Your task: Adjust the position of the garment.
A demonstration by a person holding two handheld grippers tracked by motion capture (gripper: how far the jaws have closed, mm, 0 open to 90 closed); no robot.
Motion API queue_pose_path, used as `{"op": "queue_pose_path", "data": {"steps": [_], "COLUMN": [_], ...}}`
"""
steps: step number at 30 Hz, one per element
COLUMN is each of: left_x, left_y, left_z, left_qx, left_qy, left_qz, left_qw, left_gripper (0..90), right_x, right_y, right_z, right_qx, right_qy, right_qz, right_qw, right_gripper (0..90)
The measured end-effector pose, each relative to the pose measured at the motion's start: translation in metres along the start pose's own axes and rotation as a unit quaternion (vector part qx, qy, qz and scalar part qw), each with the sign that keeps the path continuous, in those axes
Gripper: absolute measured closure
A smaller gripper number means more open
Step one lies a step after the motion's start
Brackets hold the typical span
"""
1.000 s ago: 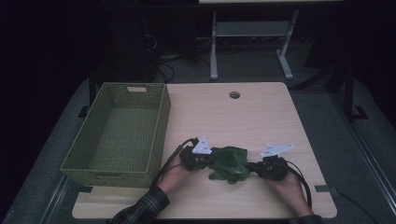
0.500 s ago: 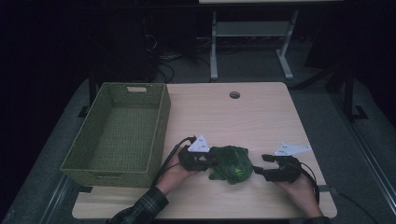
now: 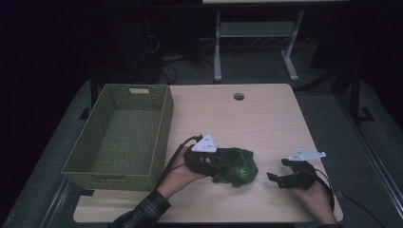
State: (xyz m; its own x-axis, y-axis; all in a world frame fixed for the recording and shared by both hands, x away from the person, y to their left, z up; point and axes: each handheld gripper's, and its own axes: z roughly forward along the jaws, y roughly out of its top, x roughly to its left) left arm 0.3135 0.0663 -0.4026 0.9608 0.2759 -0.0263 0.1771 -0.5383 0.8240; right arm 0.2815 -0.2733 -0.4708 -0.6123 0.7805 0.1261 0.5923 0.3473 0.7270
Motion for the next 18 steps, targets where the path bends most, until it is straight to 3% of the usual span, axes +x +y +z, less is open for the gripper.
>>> {"op": "queue_pose_path", "data": {"steps": [8,18], "left_x": [-0.014,-0.024], "left_y": [0.01,-0.006], "left_z": [0.02,0.052], "left_qx": [0.008,0.056], "left_qy": [-0.035,-0.056], "left_qz": [0.016,0.021], "left_qw": [0.9992,0.9966], "left_gripper": [40.0,38.5], "right_x": [-0.002,-0.002], "right_y": [-0.003,-0.003], "right_z": [0.007,0.008], "right_qx": [0.014,0.014], "right_qy": [-0.008,-0.01], "right_qz": [0.0,-0.003], "right_qw": [0.9999,0.9999], "right_gripper": [13.4,13.4]}}
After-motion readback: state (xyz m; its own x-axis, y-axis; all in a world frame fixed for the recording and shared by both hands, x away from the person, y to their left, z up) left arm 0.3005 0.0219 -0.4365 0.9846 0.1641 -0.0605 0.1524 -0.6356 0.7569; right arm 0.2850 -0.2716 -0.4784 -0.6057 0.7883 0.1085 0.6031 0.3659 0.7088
